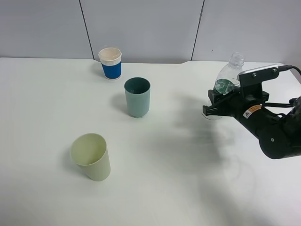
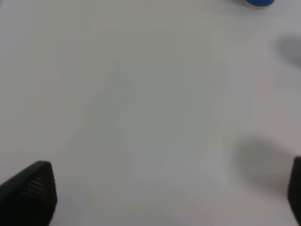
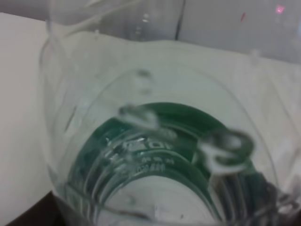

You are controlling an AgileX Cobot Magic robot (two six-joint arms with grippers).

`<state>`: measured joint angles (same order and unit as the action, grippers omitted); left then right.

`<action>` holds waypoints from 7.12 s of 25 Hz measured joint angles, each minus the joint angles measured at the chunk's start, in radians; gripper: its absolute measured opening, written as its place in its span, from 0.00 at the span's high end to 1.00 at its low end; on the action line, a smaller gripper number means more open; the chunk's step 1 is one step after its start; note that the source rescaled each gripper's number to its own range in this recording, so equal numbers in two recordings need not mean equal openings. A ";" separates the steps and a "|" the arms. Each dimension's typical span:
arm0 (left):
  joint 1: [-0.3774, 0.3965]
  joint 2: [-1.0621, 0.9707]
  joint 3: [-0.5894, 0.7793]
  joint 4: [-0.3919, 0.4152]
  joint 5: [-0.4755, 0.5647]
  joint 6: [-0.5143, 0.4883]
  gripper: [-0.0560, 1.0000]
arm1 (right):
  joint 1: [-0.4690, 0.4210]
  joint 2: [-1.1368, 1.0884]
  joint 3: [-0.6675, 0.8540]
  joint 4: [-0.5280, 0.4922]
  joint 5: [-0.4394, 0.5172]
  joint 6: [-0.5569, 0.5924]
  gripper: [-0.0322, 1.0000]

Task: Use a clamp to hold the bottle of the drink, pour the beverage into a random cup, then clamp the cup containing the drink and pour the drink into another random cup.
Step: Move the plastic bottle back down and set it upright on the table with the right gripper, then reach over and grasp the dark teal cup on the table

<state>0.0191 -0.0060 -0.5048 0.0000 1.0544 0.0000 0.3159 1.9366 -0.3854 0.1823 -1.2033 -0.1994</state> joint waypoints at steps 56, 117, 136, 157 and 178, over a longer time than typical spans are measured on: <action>0.000 0.000 0.000 0.000 0.000 0.000 0.00 | 0.003 0.181 -0.033 0.081 -0.019 0.090 0.12; 0.000 0.000 0.000 0.000 0.001 0.000 0.00 | -0.109 -1.252 -0.030 0.561 0.711 -0.819 0.05; 0.000 0.000 0.000 0.000 0.001 0.000 0.00 | -0.109 -1.252 -0.152 -0.261 1.203 -0.124 0.05; 0.000 0.000 0.000 0.000 0.001 0.000 0.00 | -0.354 -1.820 -0.165 -0.279 1.853 0.051 0.05; 0.000 0.000 0.000 0.000 0.000 0.000 0.00 | -0.355 -1.939 -0.154 -0.182 2.351 0.161 0.05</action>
<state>0.0191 -0.0060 -0.5048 0.0000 1.0541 0.0000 -0.0388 -0.0020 -0.5398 0.0000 1.1476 -0.0384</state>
